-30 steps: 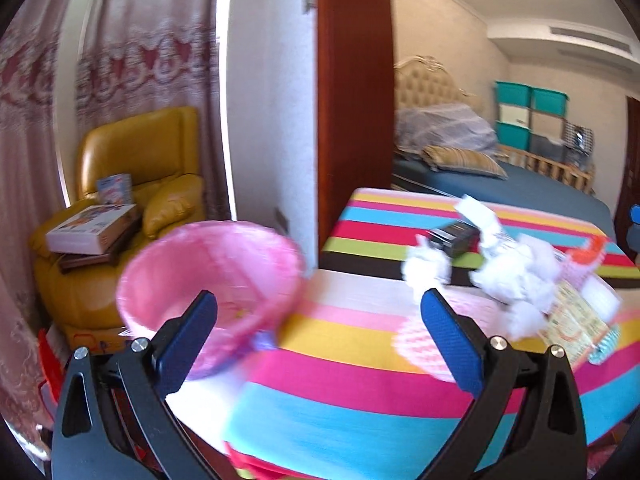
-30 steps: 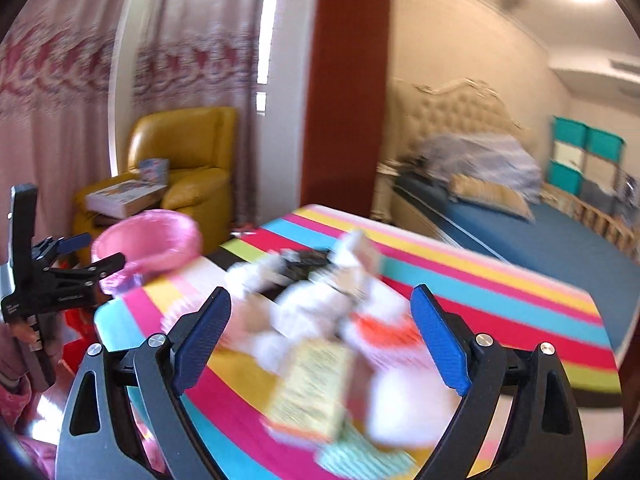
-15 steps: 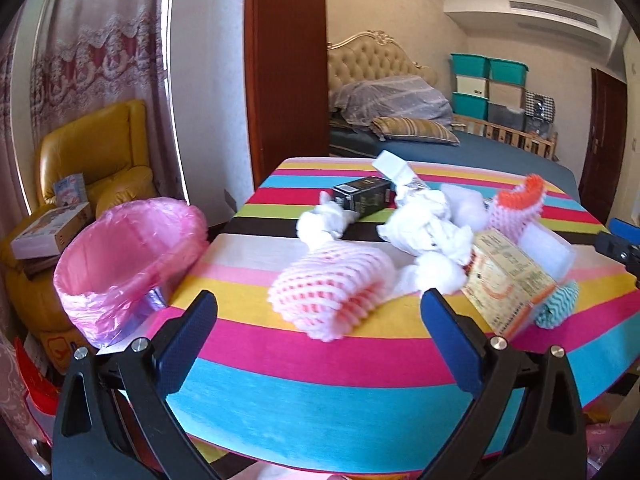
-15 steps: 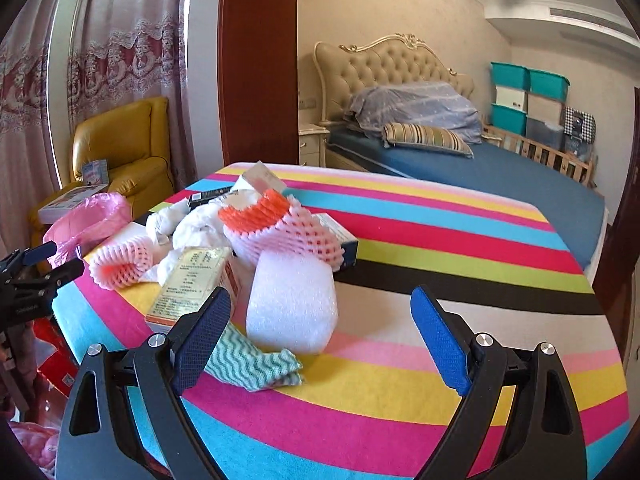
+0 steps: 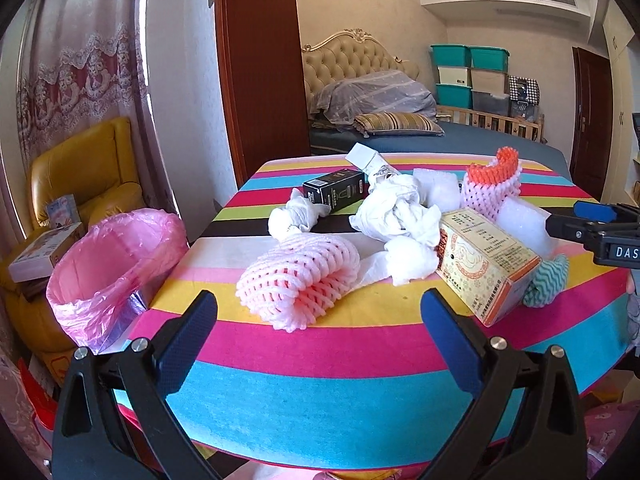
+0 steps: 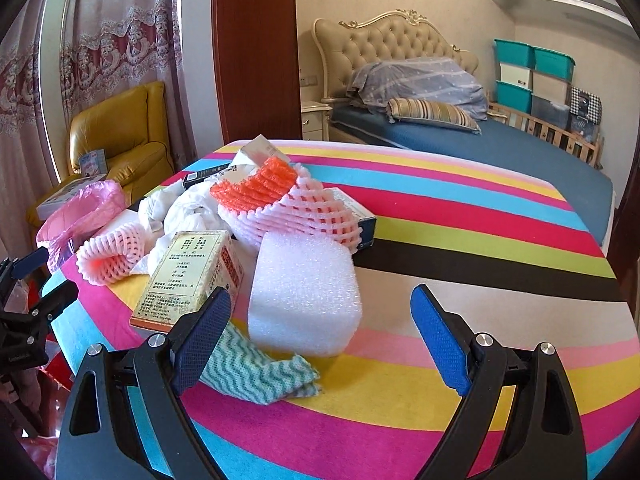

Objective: Collect trash
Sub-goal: 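Grasp a white foam block with the right tool while the left tool grasps the medicine box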

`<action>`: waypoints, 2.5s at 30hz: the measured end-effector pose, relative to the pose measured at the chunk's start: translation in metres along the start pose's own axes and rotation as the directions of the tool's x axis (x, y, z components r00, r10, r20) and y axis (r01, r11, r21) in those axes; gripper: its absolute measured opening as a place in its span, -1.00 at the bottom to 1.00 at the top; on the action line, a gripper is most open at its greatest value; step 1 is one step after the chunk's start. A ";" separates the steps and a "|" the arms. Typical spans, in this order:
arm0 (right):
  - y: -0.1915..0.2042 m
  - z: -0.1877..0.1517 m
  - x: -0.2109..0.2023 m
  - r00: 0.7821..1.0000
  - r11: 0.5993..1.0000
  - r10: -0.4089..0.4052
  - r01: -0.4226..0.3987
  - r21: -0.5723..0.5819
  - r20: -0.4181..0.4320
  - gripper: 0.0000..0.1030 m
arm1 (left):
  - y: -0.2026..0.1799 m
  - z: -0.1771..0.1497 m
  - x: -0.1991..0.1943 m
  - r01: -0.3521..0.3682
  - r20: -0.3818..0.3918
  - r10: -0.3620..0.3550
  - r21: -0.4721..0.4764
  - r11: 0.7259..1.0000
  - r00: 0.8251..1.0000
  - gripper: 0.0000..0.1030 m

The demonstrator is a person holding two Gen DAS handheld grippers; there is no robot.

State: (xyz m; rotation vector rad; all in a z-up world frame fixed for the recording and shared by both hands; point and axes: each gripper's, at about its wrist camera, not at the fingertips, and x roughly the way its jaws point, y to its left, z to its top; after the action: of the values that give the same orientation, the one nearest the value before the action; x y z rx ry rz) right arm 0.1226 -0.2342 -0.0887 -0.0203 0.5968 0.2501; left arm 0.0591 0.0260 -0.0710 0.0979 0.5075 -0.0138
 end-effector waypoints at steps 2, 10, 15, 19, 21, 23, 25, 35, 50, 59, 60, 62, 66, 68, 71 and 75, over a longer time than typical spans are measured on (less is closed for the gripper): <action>0.002 0.000 0.002 1.000 1.000 0.003 -0.003 -0.004 -0.003 0.67 | 0.000 -0.001 0.000 0.004 -0.004 -0.004 0.002 1.000 1.000 0.92; 0.006 0.005 0.020 0.999 1.000 0.016 -0.016 0.010 -0.028 0.67 | -0.010 -0.004 -0.002 0.017 0.000 -0.017 0.037 0.999 1.000 0.92; -0.003 0.004 0.030 0.997 0.999 0.041 -0.039 0.026 -0.062 0.17 | -0.014 -0.001 0.001 0.043 -0.011 -0.043 0.042 0.998 0.999 0.92; -0.015 -0.001 0.016 0.999 0.999 0.037 -0.036 0.037 -0.023 0.16 | -0.019 0.010 0.005 0.095 -0.023 -0.094 0.008 0.995 0.995 0.92; -0.023 -0.001 0.005 1.000 0.999 0.016 -0.016 0.045 0.005 0.16 | -0.025 0.017 0.006 0.116 -0.017 -0.116 -0.002 0.993 0.993 0.92; -0.032 -0.002 -0.004 1.000 0.998 0.000 -0.002 0.061 0.024 0.16 | -0.034 0.024 0.009 0.141 -0.014 -0.141 -0.007 0.990 0.990 0.92; -0.039 -0.003 -0.013 0.999 0.997 -0.004 0.002 0.072 0.036 0.16 | -0.044 0.028 0.013 0.153 -0.024 -0.153 -0.015 0.988 0.988 0.92; -0.046 -0.036 -0.048 0.998 1.000 -0.004 0.003 0.010 0.055 0.16 | -0.085 0.030 0.027 0.146 -0.068 -0.144 0.025 0.989 0.987 0.92; -0.077 -0.045 -0.053 0.998 0.994 -0.005 -0.002 0.107 0.067 0.16 | -0.118 0.031 0.055 0.088 -0.125 -0.078 0.078 0.993 0.989 0.92; -0.071 -0.044 -0.053 0.998 0.995 0.005 -0.012 0.102 0.069 0.16 | -0.062 0.022 0.045 0.012 -0.115 -0.010 0.019 1.000 0.993 0.93; -0.070 -0.045 -0.052 0.998 0.995 0.008 -0.014 0.099 0.066 0.16 | -0.059 0.020 0.045 0.008 -0.116 -0.006 0.017 1.000 0.993 0.93; -0.065 -0.044 -0.050 0.998 0.996 0.015 -0.020 0.090 0.062 0.16 | -0.055 0.018 0.047 0.025 -0.128 -0.025 0.001 1.000 0.991 0.93; -0.054 -0.043 -0.049 0.998 0.998 0.019 -0.023 0.056 0.059 0.16 | -0.062 0.017 0.054 0.075 -0.130 -0.073 0.007 0.997 0.989 0.91; -0.051 -0.043 -0.049 0.998 0.999 0.016 -0.018 0.045 0.056 0.16 | -0.068 0.016 0.056 0.095 -0.123 -0.091 0.022 0.995 0.988 0.79; -0.050 -0.043 -0.048 0.999 0.999 0.016 -0.018 0.045 0.048 0.16 | -0.075 0.013 0.060 0.138 -0.142 -0.131 0.041 0.990 0.981 0.33; -0.047 -0.044 -0.046 0.999 0.999 0.021 -0.022 0.037 0.044 0.16 | -0.078 0.008 0.054 0.198 -0.145 -0.189 0.050 0.979 0.971 -0.03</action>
State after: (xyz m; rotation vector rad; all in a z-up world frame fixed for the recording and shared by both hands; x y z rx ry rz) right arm 0.0729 -0.2938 -0.1015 0.0273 0.5589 0.2596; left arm 0.1074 -0.0521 -0.0970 0.1120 0.6550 -0.2159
